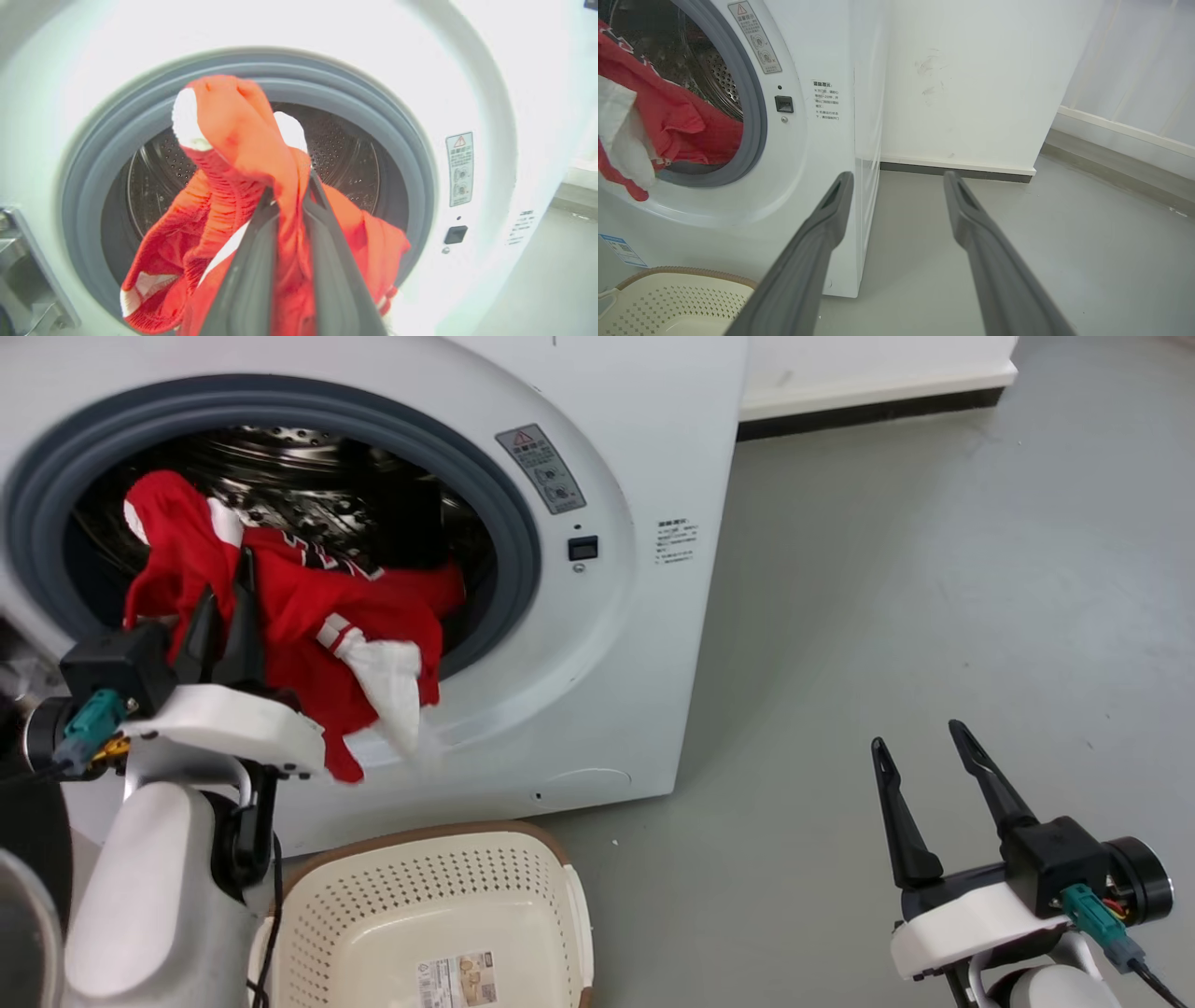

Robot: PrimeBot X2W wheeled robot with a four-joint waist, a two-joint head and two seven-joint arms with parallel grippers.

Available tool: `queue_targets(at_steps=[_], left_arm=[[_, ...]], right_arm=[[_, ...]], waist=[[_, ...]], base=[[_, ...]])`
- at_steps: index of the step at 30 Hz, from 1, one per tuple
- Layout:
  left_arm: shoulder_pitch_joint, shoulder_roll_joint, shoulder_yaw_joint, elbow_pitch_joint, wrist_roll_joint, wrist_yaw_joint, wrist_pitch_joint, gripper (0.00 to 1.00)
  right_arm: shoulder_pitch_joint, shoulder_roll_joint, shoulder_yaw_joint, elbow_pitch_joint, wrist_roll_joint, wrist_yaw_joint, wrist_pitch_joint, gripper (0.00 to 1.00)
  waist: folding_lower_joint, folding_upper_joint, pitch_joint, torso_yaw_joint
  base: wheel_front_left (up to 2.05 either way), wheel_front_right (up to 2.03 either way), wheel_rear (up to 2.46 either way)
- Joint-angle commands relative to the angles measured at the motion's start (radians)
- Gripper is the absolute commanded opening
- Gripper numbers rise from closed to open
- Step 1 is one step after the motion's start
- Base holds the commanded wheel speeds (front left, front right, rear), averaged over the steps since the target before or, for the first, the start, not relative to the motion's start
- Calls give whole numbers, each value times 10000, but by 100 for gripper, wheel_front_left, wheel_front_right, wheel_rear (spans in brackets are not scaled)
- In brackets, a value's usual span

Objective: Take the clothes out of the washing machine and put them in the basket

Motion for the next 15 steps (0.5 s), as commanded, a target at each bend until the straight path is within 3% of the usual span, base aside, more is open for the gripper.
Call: queue_targets(at_steps=[1, 8, 15], left_arm=[[274, -22, -12, -365, 31, 74, 79, 0], [2120, -102, -240, -3216, 63, 531, 1012, 0], [3932, -262, -525, -4834, -152, 912, 2097, 0]], right_arm=[[125, 13, -34, -99, -28, -10, 37, 100], [450, 15, -185, -320, -128, -10, 237, 100], [649, 13, -219, -516, -217, -10, 440, 100]], waist=[[3, 0, -212, 223], [3, 0, -617, 663], [3, 0, -867, 1041]], base=[[0, 0, 0], [0, 0, 0], [0, 0, 0]])
